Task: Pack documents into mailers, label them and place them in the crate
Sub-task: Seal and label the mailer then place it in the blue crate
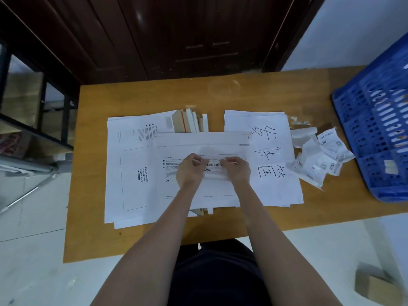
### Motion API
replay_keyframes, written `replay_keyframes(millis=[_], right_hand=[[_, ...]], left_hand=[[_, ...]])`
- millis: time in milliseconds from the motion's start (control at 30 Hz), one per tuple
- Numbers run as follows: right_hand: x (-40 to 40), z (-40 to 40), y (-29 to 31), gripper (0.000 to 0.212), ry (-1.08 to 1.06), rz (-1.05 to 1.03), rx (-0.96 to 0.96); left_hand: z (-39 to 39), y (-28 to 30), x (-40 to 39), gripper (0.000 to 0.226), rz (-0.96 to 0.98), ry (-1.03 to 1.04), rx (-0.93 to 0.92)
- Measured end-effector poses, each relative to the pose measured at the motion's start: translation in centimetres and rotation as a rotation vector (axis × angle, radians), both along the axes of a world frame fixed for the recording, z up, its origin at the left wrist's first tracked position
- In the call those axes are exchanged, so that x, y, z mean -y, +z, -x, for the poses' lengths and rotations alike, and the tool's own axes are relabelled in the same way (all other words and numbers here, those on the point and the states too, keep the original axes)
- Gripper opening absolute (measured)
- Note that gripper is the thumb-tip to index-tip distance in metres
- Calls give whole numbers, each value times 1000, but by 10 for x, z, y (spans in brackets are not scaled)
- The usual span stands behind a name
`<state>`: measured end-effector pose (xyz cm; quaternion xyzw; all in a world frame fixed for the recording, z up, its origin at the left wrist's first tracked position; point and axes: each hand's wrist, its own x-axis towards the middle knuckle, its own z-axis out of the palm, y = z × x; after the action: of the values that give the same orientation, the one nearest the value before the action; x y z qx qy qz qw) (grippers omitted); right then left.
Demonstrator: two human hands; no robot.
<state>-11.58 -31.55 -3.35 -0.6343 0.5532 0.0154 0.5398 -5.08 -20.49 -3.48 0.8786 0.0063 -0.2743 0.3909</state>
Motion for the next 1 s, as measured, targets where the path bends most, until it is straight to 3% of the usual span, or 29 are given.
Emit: replay_keyframes(millis=[300, 1000], right_hand=[[3, -12, -3, 21, 24, 123, -112], [8, -20, -12, 20, 105, 171, -205]], left_hand=[[-12, -5, 8, 18, -80, -72, 70], [-22, -18, 17, 10, -136, -54, 53]])
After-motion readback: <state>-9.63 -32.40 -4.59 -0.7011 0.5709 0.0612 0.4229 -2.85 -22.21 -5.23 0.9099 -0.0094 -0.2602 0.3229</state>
